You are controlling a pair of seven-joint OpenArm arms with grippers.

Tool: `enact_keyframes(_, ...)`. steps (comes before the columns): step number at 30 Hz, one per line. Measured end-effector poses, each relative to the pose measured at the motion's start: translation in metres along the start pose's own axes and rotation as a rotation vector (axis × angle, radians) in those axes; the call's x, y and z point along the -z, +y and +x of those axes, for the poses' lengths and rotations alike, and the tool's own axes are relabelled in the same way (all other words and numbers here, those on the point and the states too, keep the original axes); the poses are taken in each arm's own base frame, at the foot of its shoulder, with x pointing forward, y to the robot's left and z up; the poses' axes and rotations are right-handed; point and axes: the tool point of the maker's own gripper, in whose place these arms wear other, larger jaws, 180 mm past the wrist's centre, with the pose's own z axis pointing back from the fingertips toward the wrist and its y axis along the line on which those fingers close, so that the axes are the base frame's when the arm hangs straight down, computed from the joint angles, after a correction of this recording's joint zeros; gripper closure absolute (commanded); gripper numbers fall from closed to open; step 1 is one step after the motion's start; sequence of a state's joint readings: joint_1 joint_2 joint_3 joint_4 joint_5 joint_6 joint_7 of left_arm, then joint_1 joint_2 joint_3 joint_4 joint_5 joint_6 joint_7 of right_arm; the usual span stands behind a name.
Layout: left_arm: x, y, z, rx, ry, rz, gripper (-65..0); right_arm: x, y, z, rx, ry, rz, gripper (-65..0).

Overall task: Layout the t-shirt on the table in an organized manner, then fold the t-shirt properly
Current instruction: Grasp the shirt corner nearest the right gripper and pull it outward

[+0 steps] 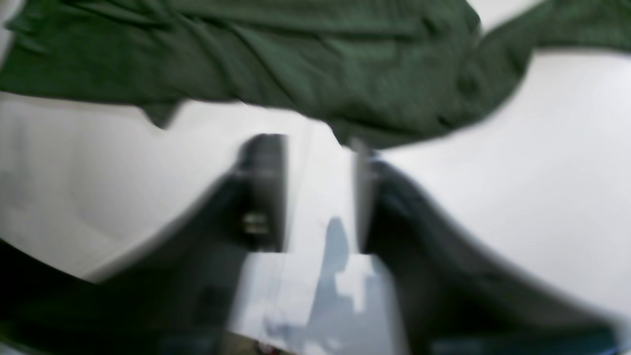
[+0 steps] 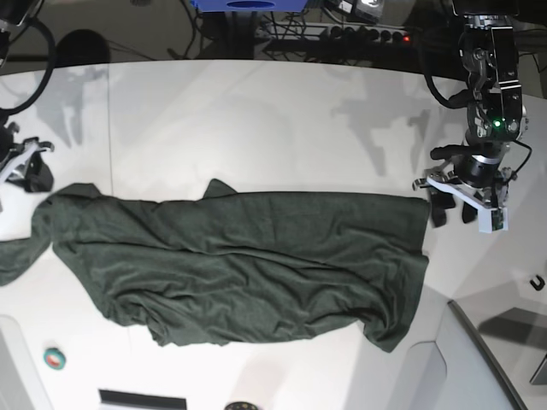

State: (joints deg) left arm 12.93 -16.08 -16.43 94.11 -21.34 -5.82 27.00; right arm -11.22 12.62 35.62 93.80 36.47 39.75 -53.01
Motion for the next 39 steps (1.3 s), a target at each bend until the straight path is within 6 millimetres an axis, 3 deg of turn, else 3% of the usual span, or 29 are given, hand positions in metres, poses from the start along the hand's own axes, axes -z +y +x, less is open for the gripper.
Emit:
enact_keyframes(1,0.002,0.003,-0.006,-0.004,0.018,0.009,0.0,0.004,-0.008,-0.008,-0.007,0.046,-0.033,-1.7)
enact_keyframes(6,0.018,0.013,-0.024,-0.044,0.074,0.034,0.0,0.032,-0.048,-0.039,-0.010,0.231,-0.162,-1.4)
enact_keyframes(10,0.039,0.021,-0.030,-0.088,0.105,0.055,0.0,0.064,-0.058,-0.043,0.030,0.218,-0.166,-5.1)
enact_keyframes(14,0.044,0.020,-0.025,-0.091,0.101,0.052,0.0,0.092,-0.052,-0.047,0.084,0.222,-0.123,-17.7)
enact_keyframes(20,0.041,0.023,-0.031,-0.091,0.112,0.057,0.0,0.108,-0.048,-0.037,0.122,0.204,-0.089,-52.1)
enact_keyframes(26,0.035,0.042,-0.033,-0.060,0.122,0.093,0.0,0.109,-0.060,-0.038,0.178,0.199,-0.177,-53.4)
enact_keyframes(29,0.034,0.044,-0.033,-0.073,0.117,0.091,0.0,0.114,-0.056,-0.038,0.130,0.231,-0.199,-47.0)
enact_keyframes(34,0.031,0.058,-0.028,-0.098,0.099,0.131,0.0,0.127,-0.045,-0.038,0.063,0.262,-0.220,-24.6)
enact_keyframes(37,0.030,0.062,-0.028,-0.104,0.098,0.140,0.0,0.132,-0.043,-0.036,0.058,0.270,-0.232,-4.7)
enact_keyframes(38,0.029,0.063,-0.028,-0.108,0.097,0.143,0.0,0.133,-0.041,-0.035,0.060,0.266,-0.236,0.0)
enact_keyframes(39,0.028,0.064,-0.027,-0.107,0.095,0.140,0.0,0.133,-0.042,-0.035,0.068,0.264,-0.251,0.0)
